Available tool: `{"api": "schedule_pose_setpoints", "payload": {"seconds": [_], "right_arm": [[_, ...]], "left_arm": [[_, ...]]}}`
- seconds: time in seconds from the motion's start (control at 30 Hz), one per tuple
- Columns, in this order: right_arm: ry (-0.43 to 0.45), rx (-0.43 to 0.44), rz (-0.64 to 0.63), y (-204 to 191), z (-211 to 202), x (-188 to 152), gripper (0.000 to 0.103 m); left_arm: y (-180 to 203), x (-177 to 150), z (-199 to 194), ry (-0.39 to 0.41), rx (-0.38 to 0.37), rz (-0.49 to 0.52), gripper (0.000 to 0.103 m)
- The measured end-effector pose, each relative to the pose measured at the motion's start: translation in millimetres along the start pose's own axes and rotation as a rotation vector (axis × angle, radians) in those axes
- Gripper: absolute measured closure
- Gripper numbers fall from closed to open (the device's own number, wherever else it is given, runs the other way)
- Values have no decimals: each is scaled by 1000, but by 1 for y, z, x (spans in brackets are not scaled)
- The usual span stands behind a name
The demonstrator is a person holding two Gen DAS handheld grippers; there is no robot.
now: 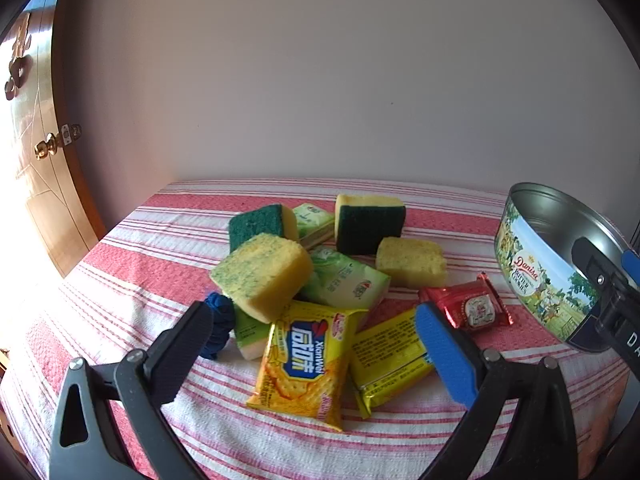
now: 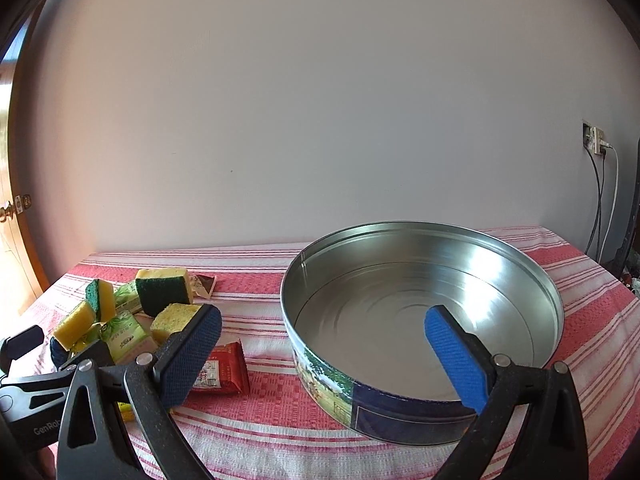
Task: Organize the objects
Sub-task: 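Reach both grippers toward the snack packets beside the sponge pile, then grasp the yellow biscuit packet with the left gripper while the right grasps the red packet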
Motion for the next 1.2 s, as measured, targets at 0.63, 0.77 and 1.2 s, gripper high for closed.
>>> {"api": "schedule_pose_setpoints", "payload": {"seconds": [0.63, 0.77, 1.2], "right_arm": [[-209, 203, -163, -82, 29, -26, 11], [-277, 187, -140, -76, 42, -30, 13], [-491, 234, -88, -75, 75, -57, 31]], "left_arm": [[-68, -8, 15, -96, 36, 6, 1], [-42, -17, 14, -136, -64, 14, 1], [-16, -34, 42, -267, -211, -120, 21]]}}
Point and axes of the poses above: each gripper's, at about its wrist camera, not at the fingertips, and z roughly the way its jaws point, y to its right, x to its top, the point moved 2 cm from there along z, roughly the way its jaws point, and after that the axes turned 15 degrees about y, right-handed, at the moved point
